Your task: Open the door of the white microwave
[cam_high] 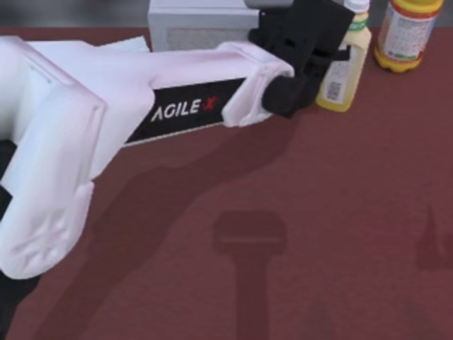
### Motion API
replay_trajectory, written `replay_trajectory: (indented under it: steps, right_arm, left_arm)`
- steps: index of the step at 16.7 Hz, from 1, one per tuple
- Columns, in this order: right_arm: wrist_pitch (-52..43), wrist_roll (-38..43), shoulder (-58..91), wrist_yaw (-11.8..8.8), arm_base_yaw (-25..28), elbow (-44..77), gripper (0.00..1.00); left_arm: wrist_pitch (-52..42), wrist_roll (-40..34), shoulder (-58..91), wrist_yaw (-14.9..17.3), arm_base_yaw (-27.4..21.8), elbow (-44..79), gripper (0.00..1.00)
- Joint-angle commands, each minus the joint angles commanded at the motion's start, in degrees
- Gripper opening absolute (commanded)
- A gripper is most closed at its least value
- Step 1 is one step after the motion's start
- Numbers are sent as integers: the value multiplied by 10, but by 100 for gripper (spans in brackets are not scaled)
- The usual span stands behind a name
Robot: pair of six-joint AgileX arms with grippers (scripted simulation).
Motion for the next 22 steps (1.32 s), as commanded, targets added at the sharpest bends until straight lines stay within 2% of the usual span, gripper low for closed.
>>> replay_trajectory:
  steps: [22]
  right_arm:
    - [0,0,0,0,0,0,100]
  left_arm:
    - [20,12,-17,14,1,-29,0]
